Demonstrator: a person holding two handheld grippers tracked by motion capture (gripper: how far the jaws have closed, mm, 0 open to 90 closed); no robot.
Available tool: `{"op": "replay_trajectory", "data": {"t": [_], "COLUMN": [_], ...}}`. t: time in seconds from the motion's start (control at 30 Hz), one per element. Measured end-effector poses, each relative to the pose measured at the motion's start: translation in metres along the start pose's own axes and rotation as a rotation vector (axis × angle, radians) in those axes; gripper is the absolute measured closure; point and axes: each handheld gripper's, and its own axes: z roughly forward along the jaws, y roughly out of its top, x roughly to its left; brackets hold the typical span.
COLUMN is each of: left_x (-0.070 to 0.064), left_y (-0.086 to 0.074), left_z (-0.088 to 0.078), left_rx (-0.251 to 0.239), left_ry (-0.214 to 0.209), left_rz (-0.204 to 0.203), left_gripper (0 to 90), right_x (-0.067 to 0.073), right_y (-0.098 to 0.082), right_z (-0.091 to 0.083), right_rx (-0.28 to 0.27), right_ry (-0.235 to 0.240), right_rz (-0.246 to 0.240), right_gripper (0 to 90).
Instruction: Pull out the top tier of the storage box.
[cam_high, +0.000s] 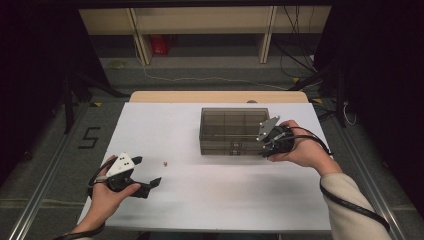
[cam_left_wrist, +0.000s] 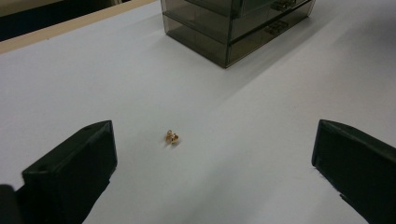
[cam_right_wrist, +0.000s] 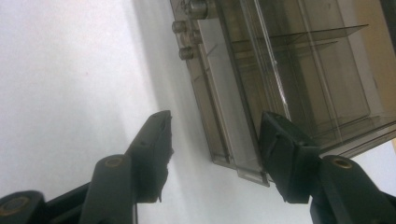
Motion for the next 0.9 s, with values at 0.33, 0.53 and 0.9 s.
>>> {"op": "replay_trajectory", "data": {"t": [0.33, 0.53, 0.9], "left_x": [0.000, 0.000, 0.000], "left_y": [0.000, 0.000, 0.000], "left_z": [0.000, 0.001, 0.001], "left_rx": [0.000, 0.001, 0.003], "left_ry": [-0.001, -0.002, -0.003], "left_rz": [-0.001, 0.000, 0.002], "left_gripper": [0.0, 0.0, 0.0], "right_x": [-0.007, -0.010, -0.016], "right_y": [0.007, 0.009, 0.012], "right_z": [0.002, 0.002, 0.004], "right_rx": [0.069, 0.091, 0.116], "right_ry": [0.034, 0.045, 0.052], "right_rz": [-0.043, -0.057, -0.065], "right_gripper": [54.5, 58.8, 70.4]}}
